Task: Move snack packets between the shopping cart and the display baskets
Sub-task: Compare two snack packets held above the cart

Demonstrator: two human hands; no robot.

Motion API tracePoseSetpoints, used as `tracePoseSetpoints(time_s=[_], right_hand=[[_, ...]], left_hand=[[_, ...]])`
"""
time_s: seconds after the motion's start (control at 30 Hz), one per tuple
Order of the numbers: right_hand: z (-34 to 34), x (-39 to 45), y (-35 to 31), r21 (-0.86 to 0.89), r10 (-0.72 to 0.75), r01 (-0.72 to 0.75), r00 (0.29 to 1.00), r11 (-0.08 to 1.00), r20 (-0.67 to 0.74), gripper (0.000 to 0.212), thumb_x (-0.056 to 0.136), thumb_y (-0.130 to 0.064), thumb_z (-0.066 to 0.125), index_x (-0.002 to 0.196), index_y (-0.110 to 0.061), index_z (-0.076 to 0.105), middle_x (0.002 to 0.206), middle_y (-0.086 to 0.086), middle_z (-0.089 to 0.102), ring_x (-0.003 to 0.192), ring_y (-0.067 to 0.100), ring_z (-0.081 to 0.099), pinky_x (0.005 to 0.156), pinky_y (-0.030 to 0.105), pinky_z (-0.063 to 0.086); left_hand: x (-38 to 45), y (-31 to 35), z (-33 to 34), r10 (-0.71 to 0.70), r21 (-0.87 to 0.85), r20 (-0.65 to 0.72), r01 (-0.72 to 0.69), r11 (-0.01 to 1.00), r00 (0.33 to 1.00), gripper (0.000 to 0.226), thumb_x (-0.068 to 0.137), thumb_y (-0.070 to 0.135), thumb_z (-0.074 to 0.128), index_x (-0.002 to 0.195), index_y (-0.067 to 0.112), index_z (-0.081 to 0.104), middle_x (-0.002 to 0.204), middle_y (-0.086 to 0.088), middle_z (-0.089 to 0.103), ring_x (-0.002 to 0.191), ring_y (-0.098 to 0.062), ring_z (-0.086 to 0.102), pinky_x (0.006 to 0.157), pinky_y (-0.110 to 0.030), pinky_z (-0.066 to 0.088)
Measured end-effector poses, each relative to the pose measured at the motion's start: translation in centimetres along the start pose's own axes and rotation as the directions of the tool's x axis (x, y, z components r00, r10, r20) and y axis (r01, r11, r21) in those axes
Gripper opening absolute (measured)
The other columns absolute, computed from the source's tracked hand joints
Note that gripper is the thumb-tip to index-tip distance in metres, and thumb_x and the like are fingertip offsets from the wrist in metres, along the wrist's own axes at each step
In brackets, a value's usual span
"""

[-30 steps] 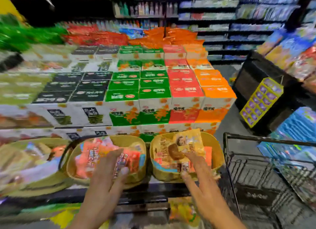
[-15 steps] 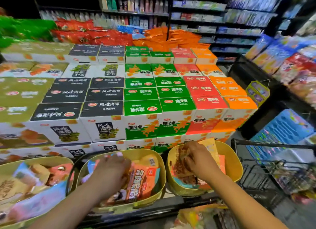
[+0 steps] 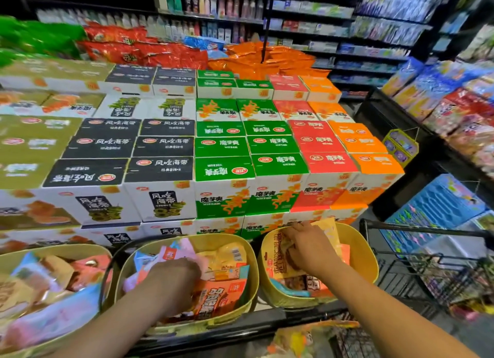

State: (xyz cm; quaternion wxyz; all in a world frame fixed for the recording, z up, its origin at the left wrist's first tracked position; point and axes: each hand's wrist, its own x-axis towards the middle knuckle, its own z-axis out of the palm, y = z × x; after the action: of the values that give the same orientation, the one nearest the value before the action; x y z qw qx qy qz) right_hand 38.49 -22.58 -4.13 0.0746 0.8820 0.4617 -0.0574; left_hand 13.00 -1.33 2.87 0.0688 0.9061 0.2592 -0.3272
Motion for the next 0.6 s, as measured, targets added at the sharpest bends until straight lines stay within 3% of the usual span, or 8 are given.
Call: tracePoseSetpoints(time_s=[0.17, 0.27, 0.37, 0.5, 0.6], right_hand=[[1.1, -0.3, -0.8, -0.095, 0.015, -0.014, 1.0, 0.995, 0.006, 0.041, 0.083, -0.024, 0.057, 0.123, -0.022, 0.064, 0.121, 0.0, 0.068, 0.118, 0.029, 0.055, 0.094, 0.046, 0.044], [0.5, -0.2, -1.3, -0.184, -0.008, 0.003, 1.0, 0.983, -0.027, 0.031, 0.081, -0.022, 0.064, 0.111, -0.018, 0.07, 0.112, 0.004, 0.069, 0.115, 0.034, 0.055, 0.094, 0.051, 0.043], [-0.1, -0.1, -1.6, -0.267, -0.004, 0.024, 0.997, 0.963, 0.072, 0.024, 0.089, -0.033, 0.063, 0.108, -0.023, 0.074, 0.117, 0.002, 0.068, 0.12, 0.033, 0.049, 0.097, 0.051, 0.033], [-0.1, -1.5, -1.0, -0.294, 0.006, 0.054, 0.98, 0.954, 0.2, 0.042, 0.095, -0.042, 0.065, 0.133, -0.025, 0.066, 0.136, 0.005, 0.06, 0.127, 0.033, 0.051, 0.099, 0.051, 0.04], [-1.2, -3.3, 0.1, -0.19, 0.078, -0.038, 0.976, 0.981, 0.204, 0.046, 0.094, -0.036, 0.066, 0.139, -0.031, 0.059, 0.129, 0.004, 0.066, 0.116, 0.031, 0.066, 0.085, 0.042, 0.056]], left_hand=[[-1.1, 0.6, -0.6, -0.002, 0.09, 0.051, -0.003, 0.996, 0.999, 0.072, 0.09, 0.028, 0.072, 0.154, 0.02, 0.039, 0.143, -0.008, 0.057, 0.129, -0.027, 0.058, 0.109, -0.035, 0.048], [-1.3, 0.2, -0.4, 0.024, 0.048, 0.058, -0.027, 0.998, 0.998, 0.06, 0.087, 0.022, 0.07, 0.143, 0.026, 0.047, 0.132, -0.006, 0.061, 0.122, -0.028, 0.061, 0.103, -0.038, 0.053], [-1.6, 0.2, 0.5, 0.056, 0.042, 0.021, -0.057, 0.997, 0.998, 0.045, 0.09, 0.021, 0.066, 0.133, 0.024, 0.057, 0.125, -0.003, 0.065, 0.116, -0.024, 0.064, 0.099, -0.035, 0.053], [-1.8, -0.6, 1.3, 0.128, 0.025, -0.087, -0.126, 0.992, 0.988, 0.033, 0.091, 0.025, 0.06, 0.124, 0.023, 0.064, 0.118, 0.0, 0.07, 0.11, -0.022, 0.067, 0.096, -0.033, 0.054], [-2.3, -2.7, 0.8, 0.153, -0.071, -0.226, -0.173, 0.982, 0.962, 0.036, 0.085, 0.028, 0.06, 0.12, 0.036, 0.064, 0.109, 0.009, 0.072, 0.103, -0.013, 0.067, 0.083, -0.028, 0.055]])
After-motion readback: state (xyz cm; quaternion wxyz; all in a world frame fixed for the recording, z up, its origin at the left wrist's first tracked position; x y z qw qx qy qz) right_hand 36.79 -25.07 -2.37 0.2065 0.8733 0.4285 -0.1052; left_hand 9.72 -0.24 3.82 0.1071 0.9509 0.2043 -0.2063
